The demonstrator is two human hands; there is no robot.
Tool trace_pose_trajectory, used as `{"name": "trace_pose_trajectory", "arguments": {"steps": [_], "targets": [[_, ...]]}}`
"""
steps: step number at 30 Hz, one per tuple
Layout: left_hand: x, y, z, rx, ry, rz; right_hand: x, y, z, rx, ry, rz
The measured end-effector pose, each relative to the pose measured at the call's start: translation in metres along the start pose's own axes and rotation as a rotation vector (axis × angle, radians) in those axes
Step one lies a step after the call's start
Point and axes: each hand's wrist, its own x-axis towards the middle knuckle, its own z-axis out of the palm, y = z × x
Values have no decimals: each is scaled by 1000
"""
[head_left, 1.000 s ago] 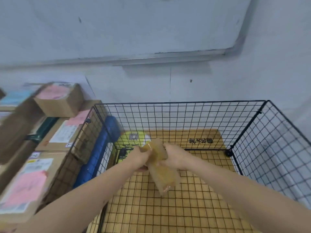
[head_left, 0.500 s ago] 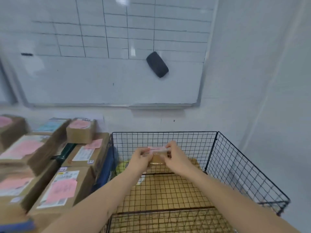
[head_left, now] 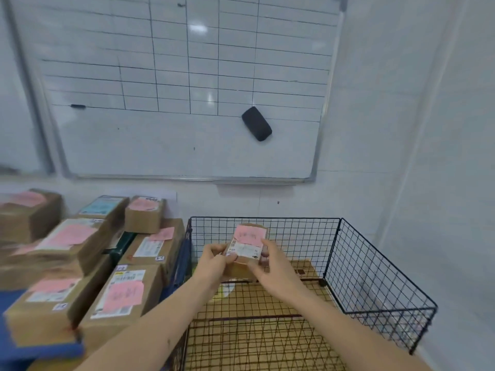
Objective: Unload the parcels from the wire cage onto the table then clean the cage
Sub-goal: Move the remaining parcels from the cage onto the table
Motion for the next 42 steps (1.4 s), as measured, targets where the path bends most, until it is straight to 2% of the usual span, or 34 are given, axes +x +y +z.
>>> {"name": "trace_pose_trajectory", "arguments": {"steps": [5, 8, 14, 16, 18, 21, 24, 28, 32, 35, 40, 42], "targets": [[8, 16, -4, -30, -10, -33, 6, 4, -10, 16, -42, 25], [15, 21, -8, -61, -28, -34, 20, 12, -23, -13, -7, -16], [13, 19, -8, 87, -84, 37, 43, 30, -41, -10, -131, 40], [17, 14, -8, 144, -27, 115, 44, 35, -43, 28, -123, 85], [21, 6, -6, 222, 101, 140, 46, 41, -44, 43, -79, 130], [21, -4, 5, 411, 346, 91, 49, 44, -46, -47, -48, 123], [23, -8, 18, 381, 423, 34, 47, 44, -50, -66, -60, 115], [30, -7, 24, 276, 352, -1, 45, 49, -61, -77, -114, 105], [30, -9, 29, 144, 150, -89, 45, 55, -72, -33, -135, 123], [36, -8, 27, 183, 82, -63, 44, 57, -74, -41, -144, 113], [42, 2, 15, 191, -21, -10, 48, 62, -78, 145, -21, 169], [43, 7, 16, 238, -60, 5, 51, 64, -78, 201, -20, 212]]}}
